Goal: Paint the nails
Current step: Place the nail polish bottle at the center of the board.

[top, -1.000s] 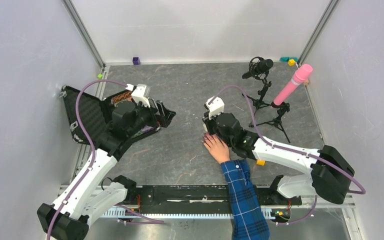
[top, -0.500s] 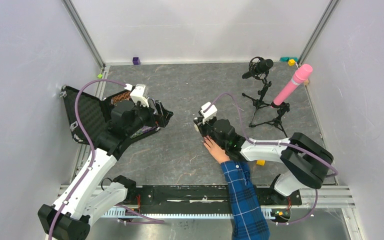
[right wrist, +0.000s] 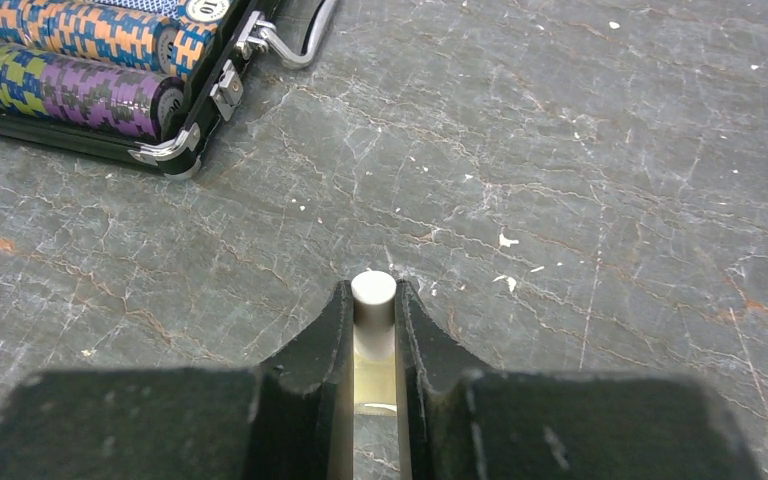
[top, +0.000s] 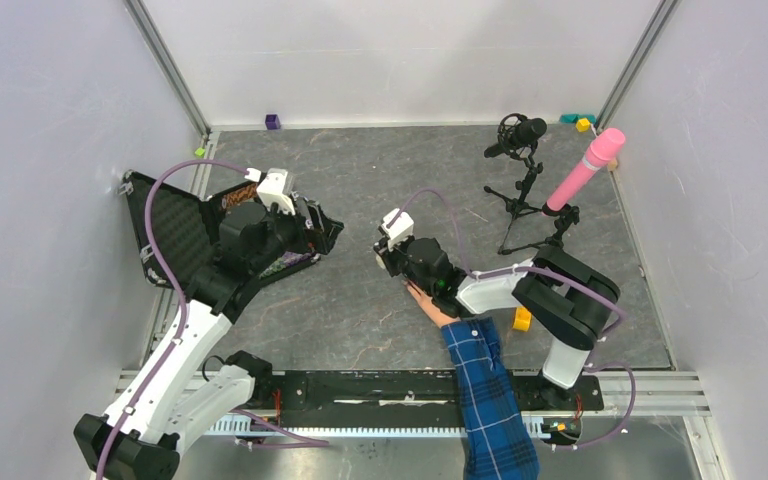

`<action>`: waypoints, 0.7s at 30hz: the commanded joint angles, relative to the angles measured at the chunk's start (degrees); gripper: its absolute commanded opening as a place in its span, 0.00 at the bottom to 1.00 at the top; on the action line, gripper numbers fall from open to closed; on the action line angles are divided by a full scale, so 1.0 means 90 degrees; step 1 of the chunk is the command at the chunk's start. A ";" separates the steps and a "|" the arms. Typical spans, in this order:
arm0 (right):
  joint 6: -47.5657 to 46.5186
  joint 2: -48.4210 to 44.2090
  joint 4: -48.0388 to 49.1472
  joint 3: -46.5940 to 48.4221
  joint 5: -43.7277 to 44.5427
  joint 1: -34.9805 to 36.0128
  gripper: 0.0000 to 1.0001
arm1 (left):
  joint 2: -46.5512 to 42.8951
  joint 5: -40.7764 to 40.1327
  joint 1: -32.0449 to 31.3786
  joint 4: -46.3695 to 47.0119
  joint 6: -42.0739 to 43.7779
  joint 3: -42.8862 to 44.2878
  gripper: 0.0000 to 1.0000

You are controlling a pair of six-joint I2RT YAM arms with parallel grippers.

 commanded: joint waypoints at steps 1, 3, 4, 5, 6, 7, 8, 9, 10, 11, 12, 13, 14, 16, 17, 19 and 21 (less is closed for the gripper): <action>0.0002 0.0277 0.0485 0.0387 -0.0014 0.0020 0.00 | -0.0089 -0.0125 0.0030 0.0152 0.0309 0.0097 1.00; -0.0003 0.0407 0.0475 0.0459 0.0000 0.0011 0.00 | -0.0103 -0.0126 0.0031 0.0152 0.0311 0.0092 1.00; -0.0018 0.0465 0.0469 0.0494 0.0023 0.0008 0.00 | -0.0115 -0.0133 0.0031 0.0162 0.0311 0.0085 1.00; -0.0032 0.0518 0.0447 0.0524 0.0047 0.0001 0.00 | -0.0123 -0.0129 0.0038 0.0168 0.0316 0.0081 1.00; -0.0036 0.0559 0.0448 0.0540 0.0051 -0.0002 0.00 | -0.0127 -0.0140 0.0037 0.0167 0.0312 0.0080 1.00; -0.0035 0.0588 0.0441 0.0560 0.0058 0.0001 0.02 | -0.0137 -0.0144 0.0034 0.0162 0.0311 0.0076 1.00; -0.0041 0.0609 0.0430 0.0570 0.0053 -0.0008 0.03 | -0.0137 -0.0144 0.0038 0.0162 0.0311 0.0071 1.00; -0.0040 0.0628 0.0432 0.0574 0.0051 -0.0010 0.05 | -0.0142 -0.0152 0.0042 0.0163 0.0311 0.0070 1.00; -0.0037 0.0648 0.0408 0.0581 0.0059 -0.0007 0.07 | -0.0128 -0.0154 0.0043 0.0162 0.0311 0.0070 1.00; -0.0025 0.0670 0.0361 0.0593 0.0048 -0.0020 0.08 | -0.0121 -0.0154 0.0039 0.0155 0.0311 0.0070 1.00; -0.0010 0.0687 0.0326 0.0604 0.0037 -0.0028 0.09 | -0.0117 -0.0163 0.0038 0.0152 0.0303 0.0070 1.00; -0.0012 0.0702 0.0294 0.0615 0.0023 -0.0036 0.11 | -0.0101 -0.0171 0.0043 0.0143 0.0307 0.0071 1.00; 0.0004 0.0728 0.0280 0.0614 0.0010 -0.0041 0.12 | -0.0098 -0.0184 0.0042 0.0134 0.0292 0.0070 1.00; 0.0010 0.0744 0.0251 0.0595 -0.0005 -0.0047 0.14 | -0.0093 -0.0222 0.0043 0.0134 0.0292 0.0077 1.00; 0.0007 0.0737 0.0249 0.0585 -0.0005 -0.0046 0.17 | -0.0103 -0.0237 0.0045 0.0131 0.0292 0.0071 1.00; 0.0009 0.0733 0.0241 0.0558 -0.0022 -0.0046 0.22 | -0.0108 -0.0252 0.0038 0.0133 0.0288 0.0070 1.00; 0.0004 0.0719 0.0239 0.0538 -0.0040 -0.0048 0.26 | -0.0108 -0.0261 0.0038 0.0123 0.0282 0.0073 1.00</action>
